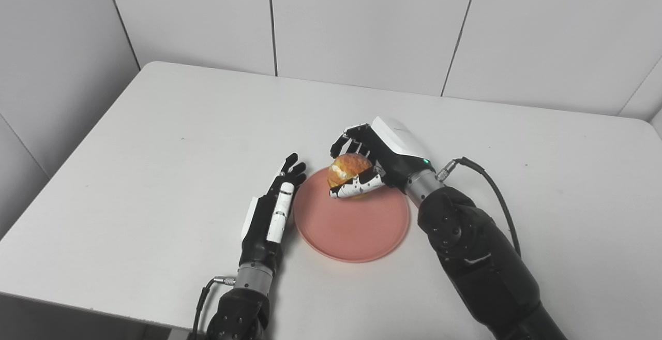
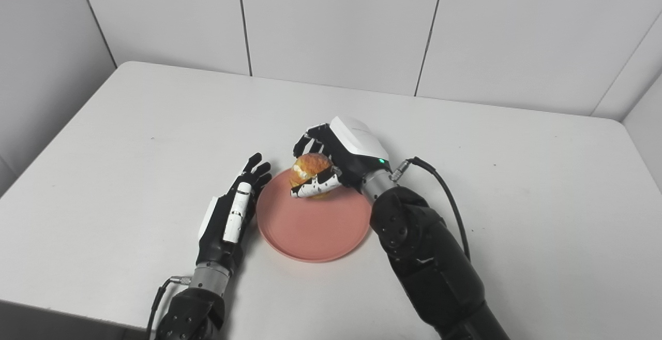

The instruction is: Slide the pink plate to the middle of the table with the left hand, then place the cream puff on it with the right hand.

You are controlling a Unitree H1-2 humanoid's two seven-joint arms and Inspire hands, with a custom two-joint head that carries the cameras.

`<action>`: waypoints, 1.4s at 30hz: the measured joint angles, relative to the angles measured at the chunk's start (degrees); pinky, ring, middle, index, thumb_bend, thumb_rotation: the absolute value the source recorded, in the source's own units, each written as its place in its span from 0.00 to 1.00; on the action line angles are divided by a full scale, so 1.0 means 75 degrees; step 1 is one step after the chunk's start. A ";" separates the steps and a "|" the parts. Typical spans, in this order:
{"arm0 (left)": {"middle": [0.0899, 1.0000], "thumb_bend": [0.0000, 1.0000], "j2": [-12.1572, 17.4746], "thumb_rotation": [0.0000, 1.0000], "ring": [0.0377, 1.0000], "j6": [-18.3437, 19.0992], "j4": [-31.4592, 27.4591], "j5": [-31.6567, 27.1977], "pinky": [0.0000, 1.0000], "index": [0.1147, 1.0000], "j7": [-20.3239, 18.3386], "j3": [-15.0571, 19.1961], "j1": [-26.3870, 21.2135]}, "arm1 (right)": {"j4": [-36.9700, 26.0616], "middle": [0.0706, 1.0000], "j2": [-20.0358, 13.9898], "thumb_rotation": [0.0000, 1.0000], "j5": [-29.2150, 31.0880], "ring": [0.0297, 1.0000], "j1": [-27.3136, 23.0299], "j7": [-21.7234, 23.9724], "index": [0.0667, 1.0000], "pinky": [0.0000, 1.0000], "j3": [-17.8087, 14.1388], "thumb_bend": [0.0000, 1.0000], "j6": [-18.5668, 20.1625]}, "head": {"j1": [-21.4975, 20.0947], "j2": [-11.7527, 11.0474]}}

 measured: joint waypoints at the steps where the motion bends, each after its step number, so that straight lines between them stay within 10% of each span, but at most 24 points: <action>1: 0.91 0.47 0.0000 1.00 0.91 -0.0001 0.0000 0.0001 0.92 0.89 0.0005 0.0003 0.0000 | 0.0048 0.39 0.0015 0.00 -0.0009 0.38 0.0020 0.0000 0.48 0.32 0.0023 0.52 -0.0003 | 0.0000 0.0000; 22: 0.90 0.47 0.0000 1.00 0.90 -0.0066 0.0041 -0.0007 0.91 0.89 0.0021 0.0012 -0.0014 | 0.0510 0.44 0.0128 0.01 -0.0476 0.36 0.0163 0.0100 0.46 0.28 0.0373 0.53 -0.0325 | -0.0129 0.0094; 25: 0.91 0.47 0.0000 1.00 0.91 -0.0063 0.0039 -0.0009 0.91 0.89 0.0021 0.0015 -0.0014 | 0.0372 0.69 0.0002 0.20 -0.0615 0.63 0.0123 0.0365 0.70 0.48 0.0501 0.83 -0.0331 | -0.0141 0.0094; 28: 0.90 0.47 0.0000 1.00 0.91 -0.0062 0.0040 -0.0010 0.91 0.89 0.0021 0.0019 -0.0014 | 0.0221 0.84 -0.0114 0.27 -0.0674 0.80 0.0103 0.0593 0.80 0.66 0.0554 0.88 -0.0331 | -0.0164 0.0082; 42: 0.91 0.45 0.0001 1.00 0.92 -0.0063 0.0039 -0.0016 0.92 0.88 0.0012 0.0036 -0.0016 | -0.1057 0.97 -0.0449 0.41 -0.0793 0.96 0.0133 0.1844 1.00 0.91 0.0486 0.99 -0.0139 | -0.0234 0.0059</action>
